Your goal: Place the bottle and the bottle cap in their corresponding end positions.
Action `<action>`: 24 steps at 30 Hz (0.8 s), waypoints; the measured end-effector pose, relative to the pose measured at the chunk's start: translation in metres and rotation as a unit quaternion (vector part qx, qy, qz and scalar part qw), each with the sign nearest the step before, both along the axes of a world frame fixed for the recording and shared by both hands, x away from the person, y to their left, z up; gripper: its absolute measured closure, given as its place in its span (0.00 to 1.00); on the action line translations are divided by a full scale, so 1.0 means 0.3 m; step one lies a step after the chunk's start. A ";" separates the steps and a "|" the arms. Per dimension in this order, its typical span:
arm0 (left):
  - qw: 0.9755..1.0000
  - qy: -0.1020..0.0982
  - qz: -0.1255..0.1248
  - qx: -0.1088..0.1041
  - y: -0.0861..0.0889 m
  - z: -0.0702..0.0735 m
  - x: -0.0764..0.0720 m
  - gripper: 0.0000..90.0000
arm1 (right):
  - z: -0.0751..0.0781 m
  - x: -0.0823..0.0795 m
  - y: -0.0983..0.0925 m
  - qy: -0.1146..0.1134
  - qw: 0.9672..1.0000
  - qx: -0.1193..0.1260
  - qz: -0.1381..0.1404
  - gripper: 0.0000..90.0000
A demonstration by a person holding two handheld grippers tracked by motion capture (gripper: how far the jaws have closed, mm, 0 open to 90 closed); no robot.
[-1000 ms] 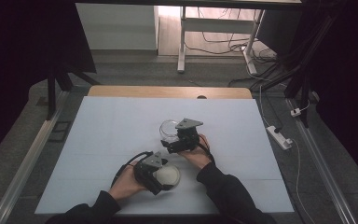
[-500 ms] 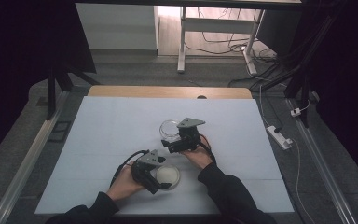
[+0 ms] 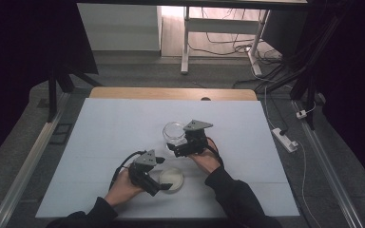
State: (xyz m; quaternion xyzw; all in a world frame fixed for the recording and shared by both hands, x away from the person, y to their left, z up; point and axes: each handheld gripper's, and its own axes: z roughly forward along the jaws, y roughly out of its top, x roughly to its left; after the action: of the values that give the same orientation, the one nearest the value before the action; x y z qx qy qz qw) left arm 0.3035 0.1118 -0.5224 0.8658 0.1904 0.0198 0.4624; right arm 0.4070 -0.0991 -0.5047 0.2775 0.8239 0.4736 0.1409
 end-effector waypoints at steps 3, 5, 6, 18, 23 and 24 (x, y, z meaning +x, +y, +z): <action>1.000 -0.003 0.008 0.000 0.009 0.009 -0.003 0.00 | 0.006 -0.006 -0.006 -0.001 1.000 0.003 0.001 0.00; 1.000 -0.002 0.011 -0.004 0.017 0.016 -0.004 0.00 | 0.008 -0.011 -0.013 -0.003 1.000 0.003 0.000 0.00; 1.000 -0.002 0.012 -0.004 0.020 0.018 -0.005 0.00 | 0.009 -0.011 -0.016 -0.002 1.000 0.003 0.000 0.00; 0.999 -0.003 0.043 -0.009 0.075 0.055 -0.013 0.00 | 0.019 -0.040 -0.036 0.003 1.000 -0.005 0.005 0.00; 0.999 -0.002 0.054 -0.008 0.098 0.069 -0.023 0.00 | 0.031 -0.052 -0.052 0.003 1.000 0.000 0.002 0.00; 0.998 -0.003 0.056 -0.009 0.102 0.070 -0.025 0.00 | 0.033 -0.055 -0.056 0.004 1.000 0.001 0.002 0.00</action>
State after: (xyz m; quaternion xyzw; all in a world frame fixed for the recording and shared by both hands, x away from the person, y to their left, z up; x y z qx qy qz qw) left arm 0.2960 0.1424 -0.5012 0.8497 0.2371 0.0467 0.4686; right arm 0.3906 -0.1160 -0.4948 0.2777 0.8244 0.4739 0.1367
